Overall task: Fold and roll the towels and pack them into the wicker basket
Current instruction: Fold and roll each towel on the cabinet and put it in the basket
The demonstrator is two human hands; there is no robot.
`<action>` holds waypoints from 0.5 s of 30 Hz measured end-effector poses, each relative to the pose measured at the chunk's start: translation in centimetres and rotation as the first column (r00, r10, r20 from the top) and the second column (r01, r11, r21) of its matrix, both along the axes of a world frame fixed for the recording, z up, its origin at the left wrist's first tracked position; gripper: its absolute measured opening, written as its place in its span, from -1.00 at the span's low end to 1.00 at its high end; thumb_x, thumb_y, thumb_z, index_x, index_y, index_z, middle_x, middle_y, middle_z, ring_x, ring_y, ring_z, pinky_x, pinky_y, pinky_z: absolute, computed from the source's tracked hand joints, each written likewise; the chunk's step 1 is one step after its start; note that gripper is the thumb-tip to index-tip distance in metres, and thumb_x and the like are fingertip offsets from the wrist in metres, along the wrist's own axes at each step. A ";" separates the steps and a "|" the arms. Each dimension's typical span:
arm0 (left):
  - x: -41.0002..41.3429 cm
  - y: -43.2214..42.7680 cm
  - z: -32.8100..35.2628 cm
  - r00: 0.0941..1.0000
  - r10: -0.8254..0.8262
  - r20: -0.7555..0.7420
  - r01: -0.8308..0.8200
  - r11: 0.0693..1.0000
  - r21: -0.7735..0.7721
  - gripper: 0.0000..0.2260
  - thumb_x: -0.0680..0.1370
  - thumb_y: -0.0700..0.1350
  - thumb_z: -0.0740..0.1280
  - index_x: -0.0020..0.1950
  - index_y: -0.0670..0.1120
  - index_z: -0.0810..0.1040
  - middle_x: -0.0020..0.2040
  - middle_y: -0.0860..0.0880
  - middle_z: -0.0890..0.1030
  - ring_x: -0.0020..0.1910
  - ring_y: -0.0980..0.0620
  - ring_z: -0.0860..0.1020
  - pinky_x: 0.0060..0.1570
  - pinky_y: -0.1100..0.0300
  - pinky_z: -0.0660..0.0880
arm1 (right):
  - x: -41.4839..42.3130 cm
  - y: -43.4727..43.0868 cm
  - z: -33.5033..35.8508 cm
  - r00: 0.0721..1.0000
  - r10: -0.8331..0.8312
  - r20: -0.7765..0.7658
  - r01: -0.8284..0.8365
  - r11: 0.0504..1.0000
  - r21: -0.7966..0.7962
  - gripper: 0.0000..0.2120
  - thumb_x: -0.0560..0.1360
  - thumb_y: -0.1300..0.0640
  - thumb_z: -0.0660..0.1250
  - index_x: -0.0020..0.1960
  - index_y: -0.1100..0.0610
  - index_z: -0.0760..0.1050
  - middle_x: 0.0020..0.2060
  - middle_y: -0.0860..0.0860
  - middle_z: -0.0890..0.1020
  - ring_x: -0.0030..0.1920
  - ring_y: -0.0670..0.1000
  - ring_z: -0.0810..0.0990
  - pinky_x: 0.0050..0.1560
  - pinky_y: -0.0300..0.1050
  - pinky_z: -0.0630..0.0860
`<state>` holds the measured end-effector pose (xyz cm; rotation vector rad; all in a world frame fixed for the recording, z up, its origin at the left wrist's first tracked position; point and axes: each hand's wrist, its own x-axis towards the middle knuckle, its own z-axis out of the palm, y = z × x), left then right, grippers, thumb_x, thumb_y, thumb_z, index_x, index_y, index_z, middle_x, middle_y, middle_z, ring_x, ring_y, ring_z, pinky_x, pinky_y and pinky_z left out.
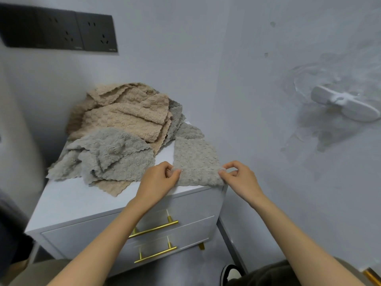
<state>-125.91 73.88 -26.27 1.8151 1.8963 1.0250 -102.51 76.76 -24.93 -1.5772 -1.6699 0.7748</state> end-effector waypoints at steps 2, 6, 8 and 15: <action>0.1 0.0 0.1 0.996 0.034 -0.086 -0.031 0.999 0.033 -0.83 0.54 0.08 0.30 -0.12 0.00 0.52 -0.34 0.08 0.58 -0.31 0.16 0.52 -0.38 0.23 0.35 | -0.5 0.1 -0.2 0.996 -0.048 0.071 0.045 0.998 0.033 -0.93 0.45 0.04 0.37 -0.09 -0.02 0.52 -0.42 -0.05 0.62 -0.26 -0.07 0.59 -0.18 -0.14 0.50; -0.1 0.3 0.0 0.991 0.041 -0.131 -0.028 0.995 0.101 -0.88 0.52 0.08 0.33 -0.05 0.06 0.49 -0.30 0.11 0.52 -0.28 0.18 0.48 -0.39 0.26 0.31 | -0.9 0.2 -0.7 0.967 -0.066 0.245 0.021 0.983 0.180 -0.86 0.43 0.11 0.33 -0.05 -0.06 0.45 -0.31 -0.08 0.54 -0.14 0.00 0.51 -0.25 -0.08 0.45; -0.2 0.5 -0.3 0.984 -0.013 -0.180 0.049 0.978 0.200 -0.89 0.52 0.03 0.35 0.02 0.06 0.50 -0.18 0.11 0.50 -0.15 0.13 0.45 -0.27 0.23 0.37 | -1.0 0.3 -0.8 0.949 -0.014 0.314 -0.087 0.948 0.307 -0.78 0.43 0.21 0.32 0.03 -0.03 0.46 -0.15 -0.05 0.47 -0.03 0.00 0.42 -0.19 -0.09 0.39; 0.8 0.5 -1.0 0.888 -0.133 -0.440 0.327 0.856 0.401 -0.87 0.50 -0.23 0.38 0.01 -0.05 0.57 -0.05 0.03 0.58 -0.11 -0.01 0.50 -0.21 0.21 0.37 | -1.7 -0.2 -1.5 0.792 0.150 0.592 -0.477 0.757 0.447 -0.60 0.35 0.21 0.04 0.03 0.06 0.56 -0.07 -0.04 0.60 -0.03 0.01 0.46 -0.12 -0.07 0.47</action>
